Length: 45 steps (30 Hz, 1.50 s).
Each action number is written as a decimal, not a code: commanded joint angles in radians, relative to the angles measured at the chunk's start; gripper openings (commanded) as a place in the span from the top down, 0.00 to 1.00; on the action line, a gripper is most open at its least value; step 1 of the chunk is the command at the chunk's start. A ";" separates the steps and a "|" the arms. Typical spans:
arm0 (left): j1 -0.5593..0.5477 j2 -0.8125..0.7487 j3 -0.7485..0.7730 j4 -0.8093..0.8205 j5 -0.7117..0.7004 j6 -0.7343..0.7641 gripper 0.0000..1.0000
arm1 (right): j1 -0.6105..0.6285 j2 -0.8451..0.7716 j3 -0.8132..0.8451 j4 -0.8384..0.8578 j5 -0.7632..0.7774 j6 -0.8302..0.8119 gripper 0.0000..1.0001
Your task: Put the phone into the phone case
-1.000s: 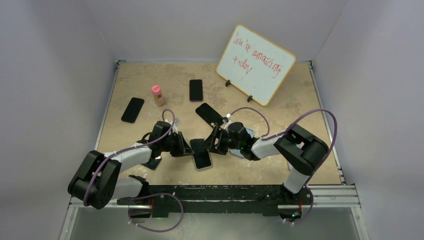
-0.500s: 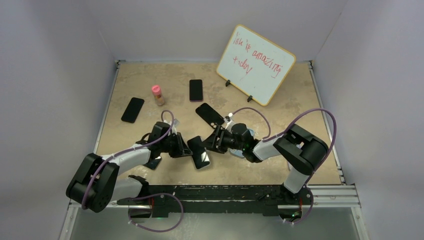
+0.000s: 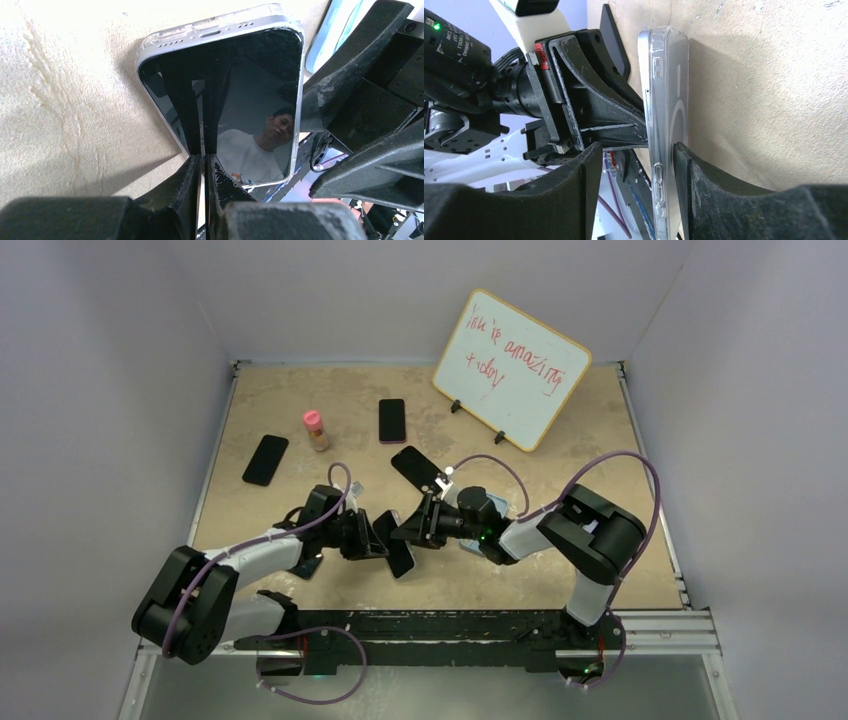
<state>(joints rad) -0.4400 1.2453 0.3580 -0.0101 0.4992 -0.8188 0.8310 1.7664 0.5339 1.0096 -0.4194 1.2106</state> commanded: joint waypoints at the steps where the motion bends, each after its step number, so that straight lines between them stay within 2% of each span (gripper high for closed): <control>1: -0.008 0.008 0.033 0.018 0.001 0.013 0.90 | 0.016 0.002 0.053 -0.015 -0.061 -0.020 0.47; 7: -0.008 0.001 0.040 0.013 -0.010 0.020 0.88 | 0.015 -0.025 0.085 -0.201 0.001 -0.113 0.64; 10: -0.008 -0.003 0.036 0.013 -0.006 0.019 0.88 | 0.016 -0.027 0.090 -0.219 0.009 -0.123 0.69; 13: -0.008 -0.020 0.032 0.013 0.002 0.015 0.87 | 0.012 -0.039 0.095 -0.244 0.019 -0.144 0.79; 15: -0.008 -0.042 0.056 -0.040 -0.003 0.029 0.82 | 0.002 -0.070 0.091 -0.261 0.028 -0.163 0.87; 18: -0.008 -0.101 0.123 -0.112 -0.007 0.076 0.66 | -0.036 -0.133 0.073 -0.299 0.027 -0.186 1.00; 21: -0.008 -0.190 0.199 -0.173 -0.016 0.103 0.44 | -0.068 -0.225 0.053 -0.330 0.013 -0.224 1.00; 27: -0.008 -0.317 0.316 -0.205 -0.007 0.092 0.14 | -0.079 -0.472 0.061 -0.501 0.032 -0.374 1.00; 31: -0.008 -0.363 0.333 -0.127 0.056 0.043 0.09 | -0.081 -0.656 0.046 -0.537 0.029 -0.403 1.00; 36: -0.008 -0.404 0.325 0.043 0.124 -0.025 0.09 | -0.083 -0.803 0.022 -0.521 0.005 -0.364 1.00; 45: -0.008 -0.432 0.220 0.423 0.264 -0.200 0.12 | -0.084 -0.822 -0.043 -0.174 -0.161 -0.171 1.00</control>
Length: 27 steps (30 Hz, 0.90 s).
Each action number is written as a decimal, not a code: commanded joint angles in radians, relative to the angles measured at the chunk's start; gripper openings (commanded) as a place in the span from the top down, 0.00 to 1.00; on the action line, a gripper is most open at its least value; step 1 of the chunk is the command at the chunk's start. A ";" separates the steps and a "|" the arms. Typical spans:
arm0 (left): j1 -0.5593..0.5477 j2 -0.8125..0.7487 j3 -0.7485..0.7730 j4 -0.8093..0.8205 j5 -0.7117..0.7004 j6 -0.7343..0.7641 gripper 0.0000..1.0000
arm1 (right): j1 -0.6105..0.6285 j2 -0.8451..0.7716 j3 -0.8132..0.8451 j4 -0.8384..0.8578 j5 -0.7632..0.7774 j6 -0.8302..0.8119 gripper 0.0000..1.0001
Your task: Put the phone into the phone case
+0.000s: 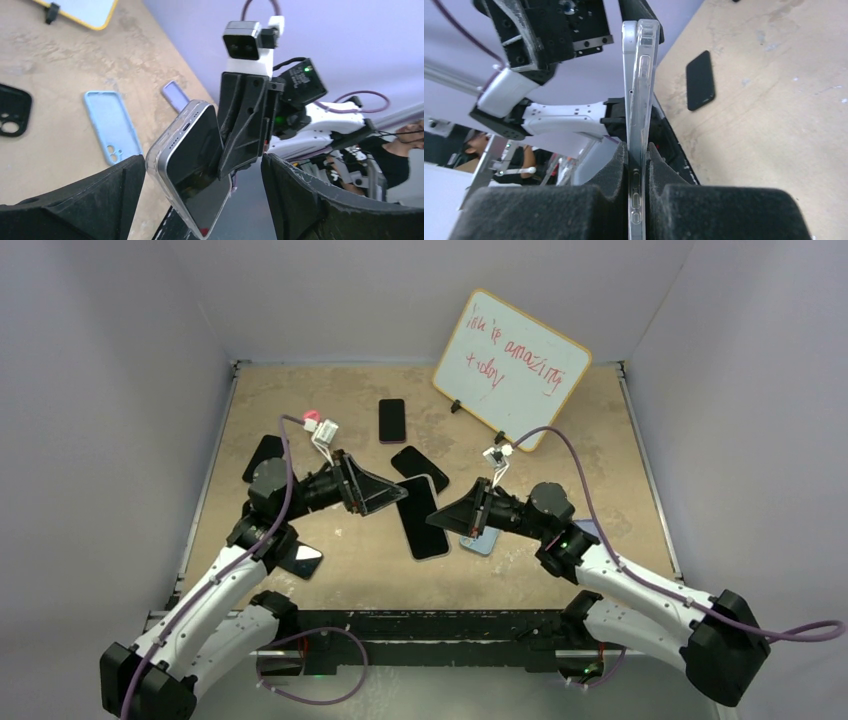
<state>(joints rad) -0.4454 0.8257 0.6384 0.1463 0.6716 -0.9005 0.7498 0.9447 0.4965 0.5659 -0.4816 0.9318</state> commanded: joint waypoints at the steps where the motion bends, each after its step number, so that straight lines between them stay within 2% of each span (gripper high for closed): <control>1: -0.003 -0.007 -0.084 0.329 0.109 -0.150 0.12 | -0.002 0.006 -0.012 0.306 -0.110 0.127 1.00; 3: -0.003 0.009 -0.122 0.419 0.128 -0.204 0.14 | -0.002 0.023 -0.022 0.367 -0.124 0.156 1.00; 10: -0.003 0.025 -0.163 0.467 0.109 -0.235 0.16 | -0.002 0.058 -0.056 0.479 -0.124 0.217 1.00; 11: -0.003 0.028 -0.171 0.491 0.112 -0.246 0.20 | -0.002 0.061 -0.061 0.495 -0.124 0.223 1.00; 18: -0.003 0.044 -0.224 0.612 0.122 -0.330 0.64 | -0.002 0.085 -0.071 0.460 -0.140 0.205 1.00; 22: -0.003 0.039 -0.237 0.651 0.126 -0.337 1.00 | -0.002 0.105 -0.075 0.443 -0.153 0.194 1.00; 27: -0.003 0.003 -0.250 0.679 0.128 -0.333 1.00 | -0.002 0.124 -0.079 0.445 -0.175 0.212 1.00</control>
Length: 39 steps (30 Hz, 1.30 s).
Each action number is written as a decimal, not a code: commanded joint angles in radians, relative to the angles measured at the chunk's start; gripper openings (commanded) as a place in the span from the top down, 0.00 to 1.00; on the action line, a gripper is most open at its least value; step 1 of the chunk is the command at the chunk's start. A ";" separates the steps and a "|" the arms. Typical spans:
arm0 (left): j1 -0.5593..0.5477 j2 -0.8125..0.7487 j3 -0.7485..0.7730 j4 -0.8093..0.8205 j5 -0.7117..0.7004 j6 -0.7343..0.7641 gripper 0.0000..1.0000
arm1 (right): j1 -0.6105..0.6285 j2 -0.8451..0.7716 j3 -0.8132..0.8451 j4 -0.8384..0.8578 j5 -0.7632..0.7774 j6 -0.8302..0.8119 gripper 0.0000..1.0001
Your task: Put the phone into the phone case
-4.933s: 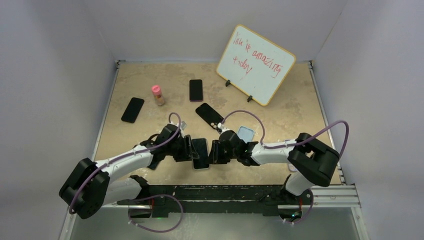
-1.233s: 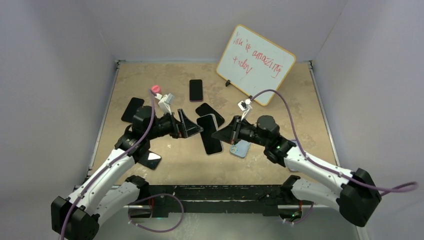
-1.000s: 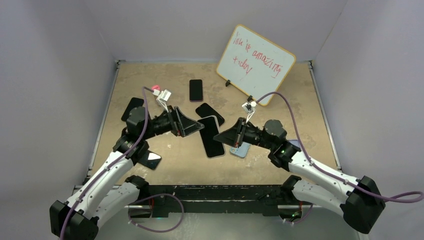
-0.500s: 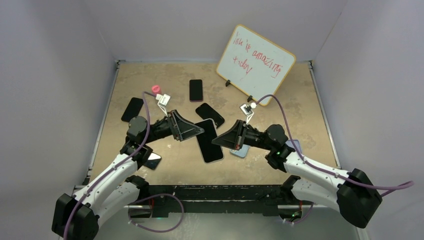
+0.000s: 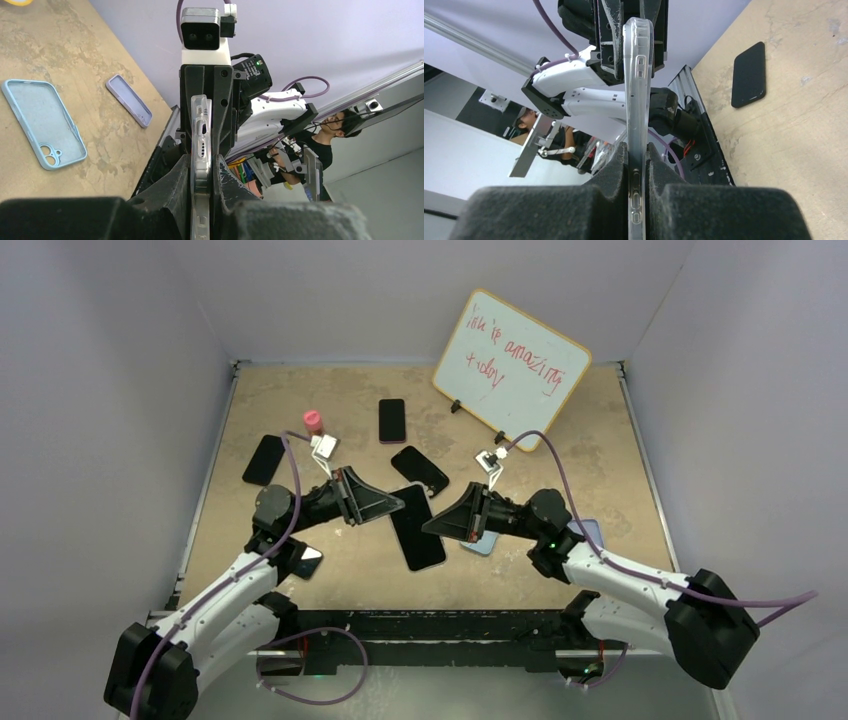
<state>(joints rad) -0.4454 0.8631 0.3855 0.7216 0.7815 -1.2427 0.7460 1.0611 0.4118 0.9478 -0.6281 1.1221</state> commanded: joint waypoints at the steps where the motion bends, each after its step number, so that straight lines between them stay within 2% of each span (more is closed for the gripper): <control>1: -0.003 -0.038 0.011 0.081 0.023 0.024 1.00 | 0.002 0.008 0.009 0.058 -0.031 0.022 0.97; 2: -0.003 -0.039 0.020 0.056 0.032 0.040 1.00 | 0.001 0.006 0.015 0.044 -0.033 0.017 0.93; 5: -0.003 -0.039 0.032 0.007 0.051 0.080 1.00 | 0.001 -0.007 0.039 -0.017 -0.012 -0.006 0.73; 9: -0.003 -0.036 0.032 0.001 0.078 0.100 1.00 | 0.001 -0.016 0.075 -0.054 0.016 -0.015 0.56; 14: -0.003 -0.022 0.034 0.002 0.124 0.118 1.00 | 0.001 -0.018 0.143 -0.142 0.040 -0.068 0.51; 17: -0.003 -0.016 0.034 -0.003 0.138 0.125 1.00 | 0.000 -0.019 0.173 -0.203 0.064 -0.102 0.53; 24: -0.003 -0.016 0.039 -0.076 0.130 0.163 1.00 | -0.002 -0.018 0.195 -0.244 0.086 -0.145 0.72; 30: -0.003 -0.001 0.135 -0.454 0.038 0.379 1.00 | -0.003 -0.035 0.183 -0.262 0.100 -0.207 1.00; 34: -0.003 0.016 0.171 -0.571 -0.001 0.442 1.00 | -0.003 -0.059 0.191 -0.354 0.132 -0.278 1.00; 39: -0.003 0.000 0.148 -0.488 0.021 0.380 1.00 | -0.003 -0.060 0.180 -0.378 0.114 -0.279 0.98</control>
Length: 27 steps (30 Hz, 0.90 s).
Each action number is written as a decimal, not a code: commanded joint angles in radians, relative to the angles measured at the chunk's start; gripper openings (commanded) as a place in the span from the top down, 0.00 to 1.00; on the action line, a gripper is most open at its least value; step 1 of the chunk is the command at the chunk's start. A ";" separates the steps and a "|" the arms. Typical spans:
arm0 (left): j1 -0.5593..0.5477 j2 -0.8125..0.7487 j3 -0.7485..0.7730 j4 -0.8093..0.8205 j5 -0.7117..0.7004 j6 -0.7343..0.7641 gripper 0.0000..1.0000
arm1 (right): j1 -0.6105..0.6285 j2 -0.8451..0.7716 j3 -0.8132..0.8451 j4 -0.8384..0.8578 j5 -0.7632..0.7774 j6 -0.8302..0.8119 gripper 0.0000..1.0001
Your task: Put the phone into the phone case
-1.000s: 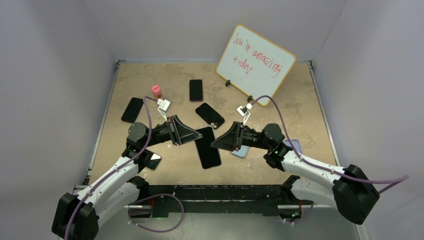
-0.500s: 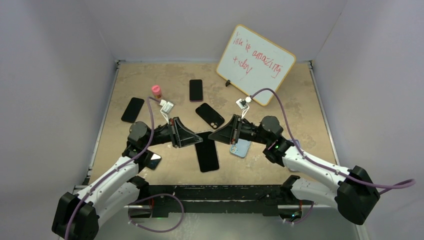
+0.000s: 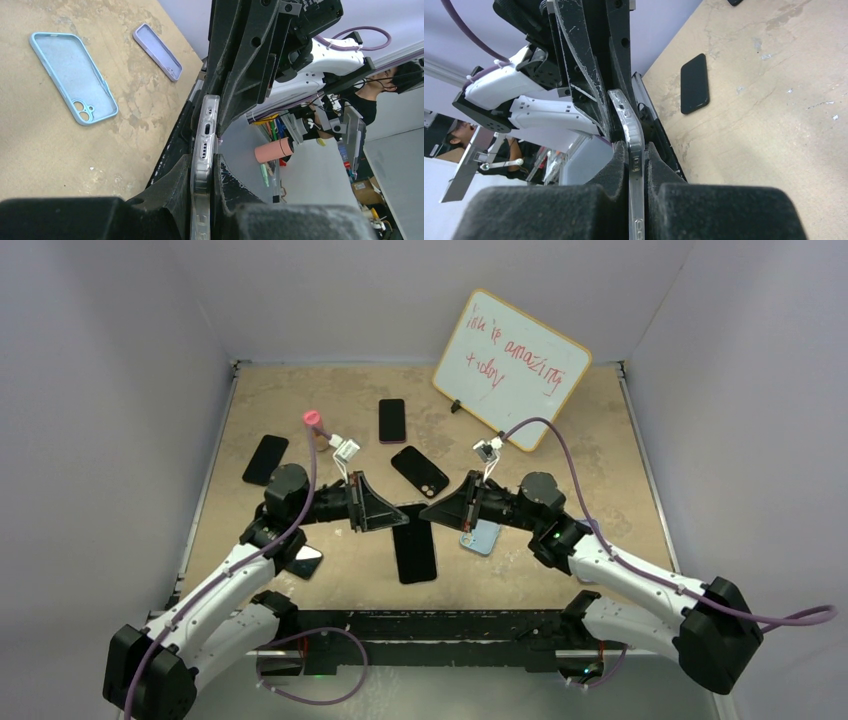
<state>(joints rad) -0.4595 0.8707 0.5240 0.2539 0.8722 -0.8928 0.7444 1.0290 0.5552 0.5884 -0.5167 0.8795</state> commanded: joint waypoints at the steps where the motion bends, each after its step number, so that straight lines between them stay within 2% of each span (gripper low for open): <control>1: 0.012 -0.015 0.003 0.006 -0.067 0.010 1.00 | -0.001 -0.026 0.031 -0.015 -0.008 -0.031 0.88; 3: 0.012 -0.028 -0.009 0.054 -0.067 -0.029 1.00 | -0.001 -0.022 0.013 -0.008 -0.030 -0.030 0.66; 5: 0.012 -0.038 -0.014 0.099 -0.068 -0.060 1.00 | -0.001 -0.022 -0.012 -0.007 -0.051 -0.029 0.55; 7: 0.012 -0.045 -0.015 0.133 -0.069 -0.087 1.00 | -0.002 -0.027 -0.041 -0.001 -0.064 -0.026 0.50; 10: 0.012 -0.049 -0.012 0.154 -0.076 -0.091 1.00 | -0.001 -0.021 -0.077 0.016 -0.081 -0.020 0.48; 16: 0.012 -0.022 -0.027 0.216 -0.068 -0.117 1.00 | -0.002 0.001 -0.109 0.057 -0.096 -0.004 0.58; 20: 0.012 -0.009 -0.040 0.229 -0.065 -0.128 1.00 | -0.001 0.029 -0.104 0.089 -0.107 0.010 0.68; 27: 0.012 0.005 -0.035 0.149 -0.091 -0.088 1.00 | -0.001 0.100 -0.136 0.216 -0.124 0.069 0.98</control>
<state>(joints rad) -0.4431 0.8810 0.4747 0.3698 0.7975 -0.9836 0.7441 1.1027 0.4358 0.7139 -0.6510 0.9142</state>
